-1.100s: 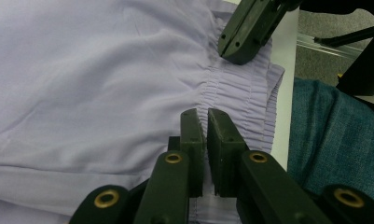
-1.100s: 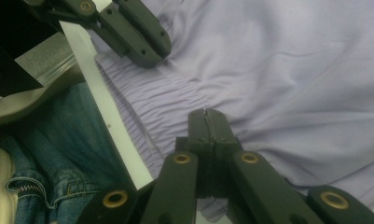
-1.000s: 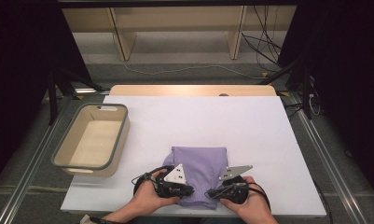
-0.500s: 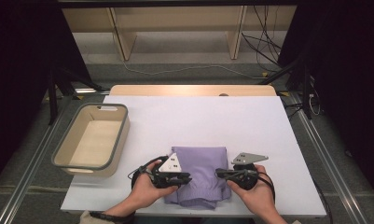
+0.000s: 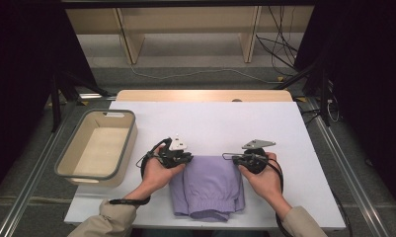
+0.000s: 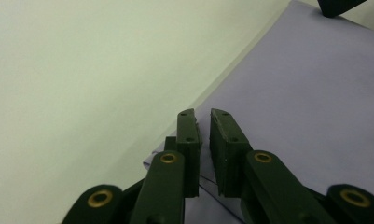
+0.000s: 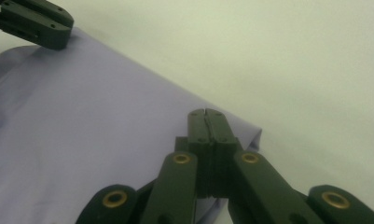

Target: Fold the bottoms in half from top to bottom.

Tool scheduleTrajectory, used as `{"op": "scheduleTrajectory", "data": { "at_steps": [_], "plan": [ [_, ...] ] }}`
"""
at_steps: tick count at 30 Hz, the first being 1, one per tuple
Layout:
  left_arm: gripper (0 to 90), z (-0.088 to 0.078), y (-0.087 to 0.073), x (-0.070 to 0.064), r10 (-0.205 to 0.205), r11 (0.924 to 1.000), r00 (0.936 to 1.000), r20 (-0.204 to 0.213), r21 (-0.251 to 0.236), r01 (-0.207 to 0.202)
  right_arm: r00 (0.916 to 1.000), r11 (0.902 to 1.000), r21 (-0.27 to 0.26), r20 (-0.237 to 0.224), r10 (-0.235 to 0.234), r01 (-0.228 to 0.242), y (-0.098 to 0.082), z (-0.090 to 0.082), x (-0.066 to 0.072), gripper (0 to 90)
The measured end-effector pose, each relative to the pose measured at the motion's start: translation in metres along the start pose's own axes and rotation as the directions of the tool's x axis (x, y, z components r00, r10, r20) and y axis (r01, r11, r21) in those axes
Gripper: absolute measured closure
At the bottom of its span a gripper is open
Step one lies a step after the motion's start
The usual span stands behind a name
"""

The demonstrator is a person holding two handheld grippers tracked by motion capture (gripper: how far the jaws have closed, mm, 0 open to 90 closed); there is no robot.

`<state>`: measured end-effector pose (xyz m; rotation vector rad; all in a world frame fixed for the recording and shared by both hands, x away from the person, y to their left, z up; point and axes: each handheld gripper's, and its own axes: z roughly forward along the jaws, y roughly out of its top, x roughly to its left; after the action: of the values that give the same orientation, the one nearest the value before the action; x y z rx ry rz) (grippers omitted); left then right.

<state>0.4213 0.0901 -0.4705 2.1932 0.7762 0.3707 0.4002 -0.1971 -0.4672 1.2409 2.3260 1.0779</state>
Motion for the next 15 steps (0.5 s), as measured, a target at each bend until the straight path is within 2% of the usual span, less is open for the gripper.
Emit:
{"op": "scheduleTrajectory", "data": {
  "at_steps": [7, 15],
  "plan": [
    [83.0, 0.009, -0.004, 0.002, 0.015, 0.9994, 0.9997, -0.019, 0.032, -0.014, 0.9998, 0.9993, 0.038, 0.022, 0.005, -0.005, -0.001, 0.012, -0.009, 90.0],
    [83.9, 0.014, -0.010, 0.001, 0.019, 0.9984, 0.9995, -0.026, 0.053, -0.017, 0.9995, 0.9975, 0.068, 0.025, -0.020, 0.018, -0.005, 0.019, -0.006, 90.0]
  ]
}}
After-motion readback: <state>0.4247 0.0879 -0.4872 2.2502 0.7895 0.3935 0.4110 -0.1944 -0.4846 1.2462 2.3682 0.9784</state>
